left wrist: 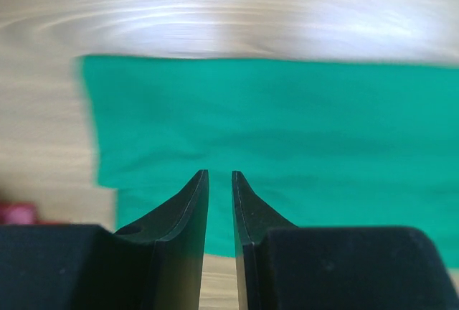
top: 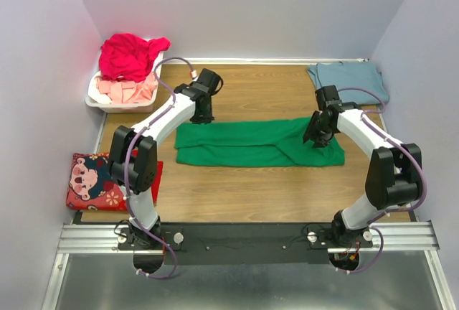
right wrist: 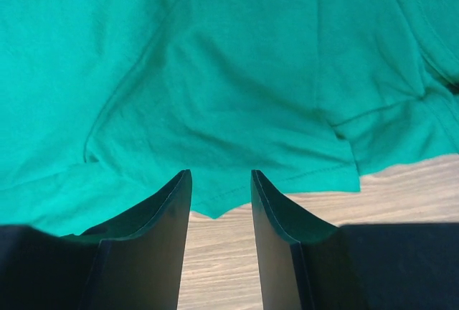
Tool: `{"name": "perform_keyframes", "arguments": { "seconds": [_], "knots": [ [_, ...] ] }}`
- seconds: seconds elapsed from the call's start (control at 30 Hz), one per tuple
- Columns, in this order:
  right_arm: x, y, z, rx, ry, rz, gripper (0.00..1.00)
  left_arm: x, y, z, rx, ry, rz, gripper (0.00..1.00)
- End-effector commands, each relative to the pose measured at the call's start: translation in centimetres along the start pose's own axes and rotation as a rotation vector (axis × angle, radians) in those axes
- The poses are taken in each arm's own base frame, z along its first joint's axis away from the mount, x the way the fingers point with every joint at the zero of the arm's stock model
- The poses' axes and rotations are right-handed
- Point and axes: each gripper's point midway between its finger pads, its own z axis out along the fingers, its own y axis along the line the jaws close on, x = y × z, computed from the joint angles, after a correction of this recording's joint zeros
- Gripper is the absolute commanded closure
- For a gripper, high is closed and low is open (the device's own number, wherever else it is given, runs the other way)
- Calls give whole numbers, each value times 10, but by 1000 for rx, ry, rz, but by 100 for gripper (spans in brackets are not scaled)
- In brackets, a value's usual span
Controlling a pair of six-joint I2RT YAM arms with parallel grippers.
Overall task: Fold and stack the t-shirts
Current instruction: Fold the tshirt
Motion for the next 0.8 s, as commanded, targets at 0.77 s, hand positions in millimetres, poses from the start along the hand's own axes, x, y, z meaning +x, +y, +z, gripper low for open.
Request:
{"name": "perform_keyframes", "arguments": {
  "seconds": [0.77],
  "knots": [
    [74, 58, 27, -27, 131, -303, 53, 37, -178, 11, 580, 61, 456, 73]
  ]
}}
